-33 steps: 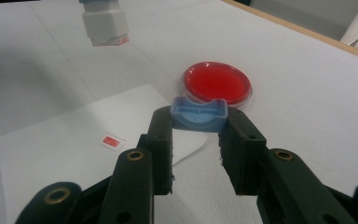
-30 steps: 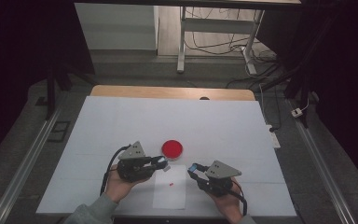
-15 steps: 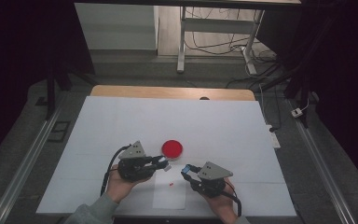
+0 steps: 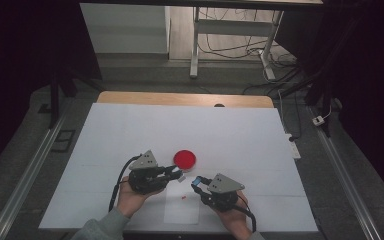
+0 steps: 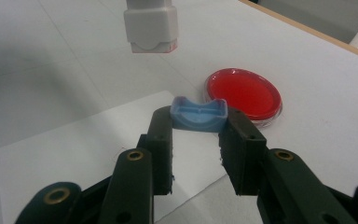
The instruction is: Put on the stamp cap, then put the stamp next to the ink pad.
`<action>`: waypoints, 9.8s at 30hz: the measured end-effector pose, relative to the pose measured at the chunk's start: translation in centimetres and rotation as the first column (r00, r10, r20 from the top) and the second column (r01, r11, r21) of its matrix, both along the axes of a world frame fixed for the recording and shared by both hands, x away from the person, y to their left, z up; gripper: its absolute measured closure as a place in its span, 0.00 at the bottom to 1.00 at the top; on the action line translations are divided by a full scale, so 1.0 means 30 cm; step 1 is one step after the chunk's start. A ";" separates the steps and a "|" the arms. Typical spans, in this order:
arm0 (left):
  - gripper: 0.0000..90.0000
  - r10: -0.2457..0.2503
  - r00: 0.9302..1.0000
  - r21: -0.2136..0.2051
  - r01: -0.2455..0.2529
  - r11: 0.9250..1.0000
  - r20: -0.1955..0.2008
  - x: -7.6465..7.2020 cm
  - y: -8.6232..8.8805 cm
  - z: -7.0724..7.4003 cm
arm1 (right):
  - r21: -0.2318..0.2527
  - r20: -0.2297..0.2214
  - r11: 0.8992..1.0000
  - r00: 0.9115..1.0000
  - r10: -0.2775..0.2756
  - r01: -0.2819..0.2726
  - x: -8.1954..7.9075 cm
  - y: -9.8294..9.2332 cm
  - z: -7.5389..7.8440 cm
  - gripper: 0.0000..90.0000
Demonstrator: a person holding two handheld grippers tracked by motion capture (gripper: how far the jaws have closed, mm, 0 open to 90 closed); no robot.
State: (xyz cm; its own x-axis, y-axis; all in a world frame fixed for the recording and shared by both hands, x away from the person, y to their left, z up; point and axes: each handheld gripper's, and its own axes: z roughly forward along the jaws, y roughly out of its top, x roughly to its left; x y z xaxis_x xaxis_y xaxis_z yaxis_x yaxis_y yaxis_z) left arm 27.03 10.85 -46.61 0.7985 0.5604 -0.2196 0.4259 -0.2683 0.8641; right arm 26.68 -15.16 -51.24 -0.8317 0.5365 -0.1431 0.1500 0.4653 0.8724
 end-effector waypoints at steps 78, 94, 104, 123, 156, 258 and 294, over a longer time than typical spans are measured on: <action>0.84 0.050 0.999 -0.012 -0.050 0.999 -0.009 0.013 -0.084 -0.025 | -0.049 0.087 0.997 0.995 -0.052 0.057 -0.006 0.078 -0.015 0.73; 0.84 0.053 0.999 -0.018 -0.053 0.998 -0.006 0.011 -0.088 -0.027 | -0.046 0.090 0.997 0.994 -0.058 0.063 -0.007 0.079 -0.017 0.73; 0.84 0.052 0.999 -0.024 -0.052 0.998 -0.015 0.012 -0.091 -0.032 | -0.039 0.096 0.997 0.993 -0.066 0.070 -0.007 0.077 -0.015 0.73; 0.85 0.049 0.999 -0.031 -0.049 0.998 -0.014 0.010 -0.092 -0.035 | -0.049 0.121 0.995 0.989 -0.085 0.091 -0.015 0.076 -0.011 0.73; 0.85 0.030 0.997 -0.025 -0.031 0.999 -0.066 0.020 -0.096 -0.058 | -0.109 0.157 0.991 0.986 -0.058 0.075 -0.025 0.083 -0.007 0.73; 0.84 0.122 0.992 0.054 -0.122 0.991 0.000 0.061 0.094 -0.009 | 0.005 -0.064 0.983 0.981 -0.183 0.183 0.036 -0.419 0.028 0.53; 0.84 0.199 0.980 0.220 -0.190 0.957 -0.023 0.169 0.113 -0.099 | -0.010 -0.077 0.982 0.978 -0.191 0.191 0.038 -0.428 0.015 0.52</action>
